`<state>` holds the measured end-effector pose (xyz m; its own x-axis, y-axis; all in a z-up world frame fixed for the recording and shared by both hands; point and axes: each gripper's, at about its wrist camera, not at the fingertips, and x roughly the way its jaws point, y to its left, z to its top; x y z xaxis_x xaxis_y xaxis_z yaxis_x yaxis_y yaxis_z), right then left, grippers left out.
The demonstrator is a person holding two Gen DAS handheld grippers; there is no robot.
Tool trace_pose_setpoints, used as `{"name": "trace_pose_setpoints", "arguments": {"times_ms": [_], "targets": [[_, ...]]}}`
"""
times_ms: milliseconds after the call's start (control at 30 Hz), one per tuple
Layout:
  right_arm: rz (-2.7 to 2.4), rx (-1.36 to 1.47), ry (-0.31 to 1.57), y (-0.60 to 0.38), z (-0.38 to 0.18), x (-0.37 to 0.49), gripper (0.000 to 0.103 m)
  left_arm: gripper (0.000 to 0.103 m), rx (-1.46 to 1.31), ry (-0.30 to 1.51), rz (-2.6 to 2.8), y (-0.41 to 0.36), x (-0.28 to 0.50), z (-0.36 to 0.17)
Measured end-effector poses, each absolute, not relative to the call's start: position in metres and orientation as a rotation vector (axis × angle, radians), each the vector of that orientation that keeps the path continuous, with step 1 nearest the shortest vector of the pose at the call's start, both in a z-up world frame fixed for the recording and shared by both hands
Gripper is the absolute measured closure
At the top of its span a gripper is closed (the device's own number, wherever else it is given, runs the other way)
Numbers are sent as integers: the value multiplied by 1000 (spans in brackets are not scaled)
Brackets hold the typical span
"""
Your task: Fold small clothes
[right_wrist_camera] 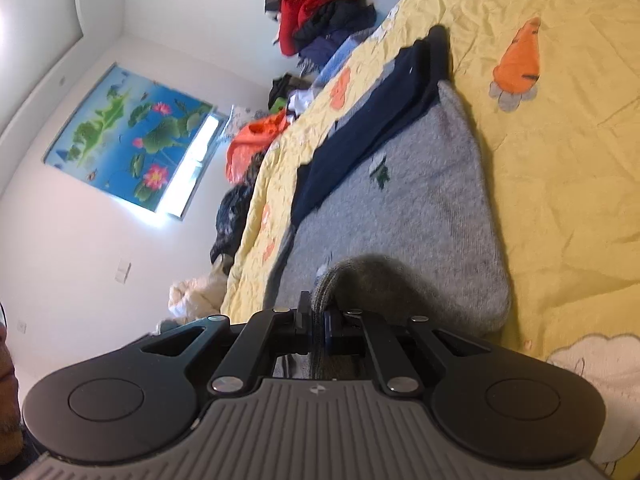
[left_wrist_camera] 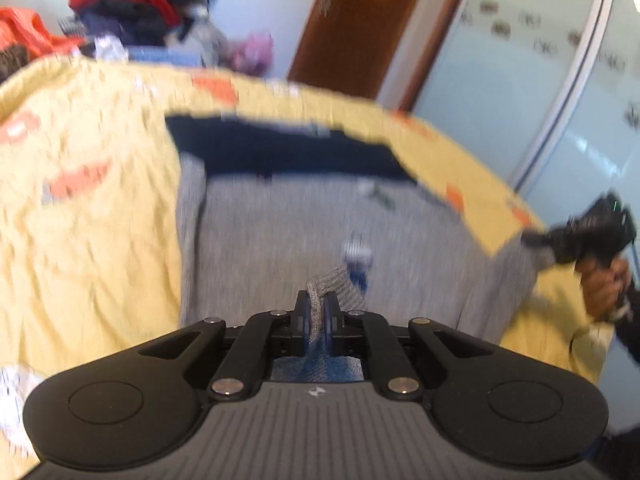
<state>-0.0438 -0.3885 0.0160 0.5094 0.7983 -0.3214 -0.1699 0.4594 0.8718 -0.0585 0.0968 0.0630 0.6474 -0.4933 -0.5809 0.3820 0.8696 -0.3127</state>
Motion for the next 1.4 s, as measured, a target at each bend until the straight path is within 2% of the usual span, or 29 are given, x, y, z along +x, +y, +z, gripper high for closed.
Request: {"name": "trace_pose_setpoints", "arguments": {"times_ms": [200, 400, 533, 600, 667, 733, 767, 833, 900, 967, 1000, 1033, 1100, 1233, 1300, 1333, 1400], "targets": [[700, 914, 735, -393, 36, -3, 88, 96, -181, 606, -502, 92, -10, 96], [668, 891, 619, -408, 64, 94, 88, 96, -196, 401, -406, 103, 73, 133], [515, 938, 649, -430, 44, 188, 88, 97, -247, 388, -261, 120, 155, 109], [442, 959, 696, -437, 22, 229, 87, 97, -231, 462, -210, 123, 198, 79], [390, 977, 715, -437, 0, 255, 81, 97, -217, 558, -142, 124, 230, 50], [316, 953, 743, -433, -13, 267, 63, 96, -226, 609, -120, 126, 242, 32], [323, 953, 738, -430, -17, 268, 59, 96, -231, 600, -95, 128, 240, 29], [353, 931, 715, -425, -17, 260, 40, 93, -279, 571, -84, 139, 229, 27], [367, 858, 700, -419, -9, 245, 36, 91, -327, 569, -92, 149, 217, 28], [358, 776, 698, -419, 2, 229, 36, 85, -369, 563, -109, 156, 197, 24], [349, 753, 697, -420, 4, 220, 36, 73, -384, 570, -123, 158, 187, 23], [343, 735, 701, -421, 6, 210, 35, 57, -400, 585, -130, 159, 183, 21], [318, 697, 725, -425, 7, 193, 35, 40, -416, 602, -126, 160, 171, 14], [312, 602, 773, -416, 1, 158, 35, 40, -397, 637, -150, 150, 157, 8], [312, 568, 783, -409, -1, 144, 35, 44, -319, 660, -147, 138, 157, 9], [314, 559, 776, -406, -1, 138, 35, 67, -272, 672, -154, 129, 156, 9], [321, 546, 770, -401, 0, 130, 35, 90, -157, 704, -160, 111, 156, 8]]}}
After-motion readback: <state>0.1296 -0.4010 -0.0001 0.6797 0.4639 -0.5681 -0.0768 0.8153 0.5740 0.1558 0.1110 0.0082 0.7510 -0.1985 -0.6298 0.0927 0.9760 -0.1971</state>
